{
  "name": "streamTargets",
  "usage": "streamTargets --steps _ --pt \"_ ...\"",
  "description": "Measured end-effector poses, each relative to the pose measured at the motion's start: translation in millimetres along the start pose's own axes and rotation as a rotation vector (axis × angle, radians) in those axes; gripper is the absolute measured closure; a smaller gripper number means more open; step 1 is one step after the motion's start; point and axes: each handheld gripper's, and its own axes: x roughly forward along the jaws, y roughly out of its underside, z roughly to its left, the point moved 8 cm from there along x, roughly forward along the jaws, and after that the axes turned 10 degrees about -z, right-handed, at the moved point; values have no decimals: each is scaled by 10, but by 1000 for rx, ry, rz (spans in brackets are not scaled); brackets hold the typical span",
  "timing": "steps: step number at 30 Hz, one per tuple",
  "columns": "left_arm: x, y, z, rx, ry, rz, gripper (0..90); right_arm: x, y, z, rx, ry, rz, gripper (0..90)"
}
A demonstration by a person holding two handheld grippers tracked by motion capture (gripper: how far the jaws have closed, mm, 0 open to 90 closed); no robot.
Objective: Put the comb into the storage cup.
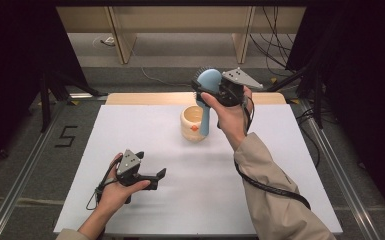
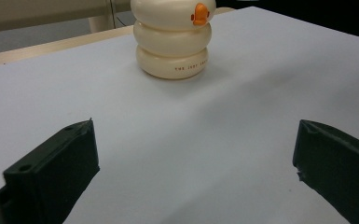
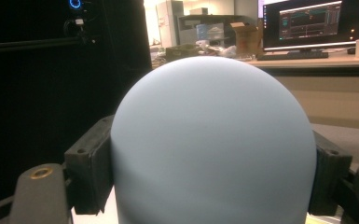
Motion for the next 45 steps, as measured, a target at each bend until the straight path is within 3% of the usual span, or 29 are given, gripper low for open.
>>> streamTargets --steps 45 --pt "5 0 -1 0 1 0 0 74 -55 -39 7 16 -28 216"
